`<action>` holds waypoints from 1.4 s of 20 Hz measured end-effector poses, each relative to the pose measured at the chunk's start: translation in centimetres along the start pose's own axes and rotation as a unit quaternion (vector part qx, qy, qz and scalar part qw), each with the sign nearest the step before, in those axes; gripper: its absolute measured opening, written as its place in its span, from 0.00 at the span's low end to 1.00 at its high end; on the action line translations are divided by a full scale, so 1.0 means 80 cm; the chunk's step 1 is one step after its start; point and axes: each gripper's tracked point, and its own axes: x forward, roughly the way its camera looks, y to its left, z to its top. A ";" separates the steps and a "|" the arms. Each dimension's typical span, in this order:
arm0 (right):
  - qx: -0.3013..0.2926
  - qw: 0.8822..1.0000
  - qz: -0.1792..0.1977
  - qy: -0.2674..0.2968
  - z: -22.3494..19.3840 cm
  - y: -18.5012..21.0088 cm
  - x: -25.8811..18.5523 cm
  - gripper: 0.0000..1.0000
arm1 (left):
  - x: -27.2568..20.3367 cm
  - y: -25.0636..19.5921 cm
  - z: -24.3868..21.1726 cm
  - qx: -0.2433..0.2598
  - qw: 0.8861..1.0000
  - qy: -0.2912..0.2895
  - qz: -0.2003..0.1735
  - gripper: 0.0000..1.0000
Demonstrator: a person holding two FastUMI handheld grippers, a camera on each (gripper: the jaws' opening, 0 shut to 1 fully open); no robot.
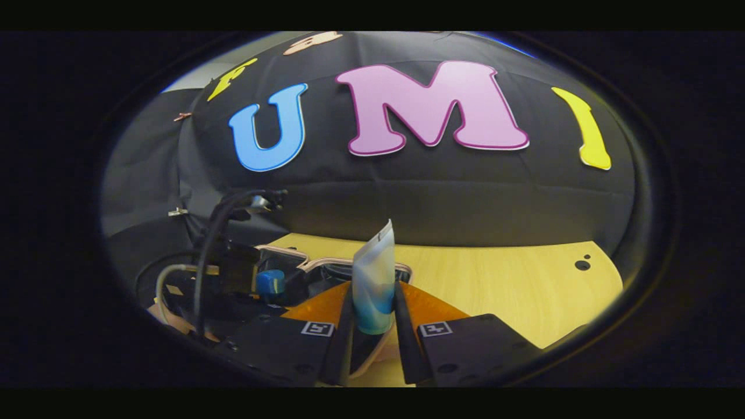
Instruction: First open the suitcase, pack the skin care products into it, and then close the suitcase.
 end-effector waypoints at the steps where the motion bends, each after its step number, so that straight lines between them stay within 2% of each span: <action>1: 0.001 1.000 0.001 0.006 -0.006 0.003 0.006 0.38 | 0.010 -0.001 -0.014 0.007 1.000 0.018 -0.003 0.52; 2: 0.001 1.000 0.000 0.013 -0.011 0.004 0.009 0.38 | 0.012 -0.003 -0.023 0.013 0.999 0.044 -0.008 0.48; 5: -0.001 1.000 -0.004 0.027 -0.021 0.001 0.016 0.38 | 0.017 -0.013 -0.020 0.037 0.997 0.068 -0.016 0.45; 6: 0.002 1.000 -0.009 0.030 -0.024 -0.002 0.016 0.33 | 0.021 -0.014 -0.019 0.048 0.996 0.076 -0.011 0.48; 7: 0.004 0.999 -0.015 0.032 -0.024 -0.006 0.016 0.38 | 0.026 -0.014 -0.018 0.061 0.995 0.081 -0.008 0.49; 8: 0.005 0.999 -0.022 0.032 -0.025 -0.012 0.018 0.37 | 0.031 -0.015 -0.017 0.069 0.994 0.083 -0.007 0.49; 9: 0.008 0.999 -0.022 0.029 -0.023 -0.013 0.017 0.32 | 0.034 -0.016 -0.016 0.072 0.994 0.085 -0.007 0.49; 10: 0.012 0.999 -0.024 0.024 -0.017 -0.014 0.017 0.34 | 0.032 -0.015 -0.013 0.069 0.994 0.087 -0.002 0.49; 11: 0.014 0.999 -0.024 0.017 -0.010 -0.012 0.016 0.40 | 0.028 -0.016 -0.008 0.066 0.995 0.077 -0.004 0.49; 12: 0.012 1.000 -0.023 0.013 -0.009 -0.011 0.018 0.30 | 0.023 -0.017 -0.003 0.060 0.996 0.067 -0.005 0.49; 13: 0.006 1.000 -0.025 0.017 -0.013 -0.010 0.020 0.29 | 0.020 -0.012 0.001 0.055 0.997 0.061 -0.001 0.49; 14: 0.001 0.999 -0.023 0.029 -0.024 -0.008 0.020 0.39 | 0.008 -0.008 0.013 0.046 0.998 0.041 0.000 0.48; 15: -0.001 0.999 -0.021 0.043 -0.034 -0.007 0.020 0.39 | -0.004 -0.005 0.029 0.034 0.999 0.014 0.006 0.53; 16: 0.005 0.999 -0.018 0.047 -0.039 -0.005 0.015 0.30 | -0.020 -0.001 0.044 0.029 0.999 -0.015 0.006 0.54; 17: 0.012 0.999 -0.021 0.040 -0.035 -0.003 0.013 0.30 | -0.033 0.009 0.059 0.027 0.999 -0.042 0.008 0.56; 18: 0.006 0.999 -0.023 0.037 -0.033 -0.001 0.009 0.30 | -0.049 0.014 0.073 0.027 0.998 -0.063 0.001 0.74; 20: -0.009 0.999 -0.021 0.038 -0.035 0.006 0.005 0.30 | -0.077 0.029 0.084 0.024 0.996 -0.087 -0.002 0.86; 21: -0.012 0.999 -0.017 0.040 -0.037 0.012 0.003 0.40 | -0.086 0.041 0.088 0.017 0.995 -0.100 0.001 0.86; 22: -0.017 0.999 -0.016 0.040 -0.037 0.018 0.000 0.30 | -0.097 0.055 0.091 0.007 0.994 -0.113 0.005 0.88; 24: -0.027 0.999 -0.013 0.038 -0.036 0.028 -0.004 0.30 | -0.115 0.089 0.086 -0.021 0.991 -0.129 0.013 0.93; 28: -0.044 0.999 -0.007 0.030 -0.034 0.047 -0.011 0.30 | -0.145 0.185 0.066 -0.058 0.985 -0.154 0.054 0.95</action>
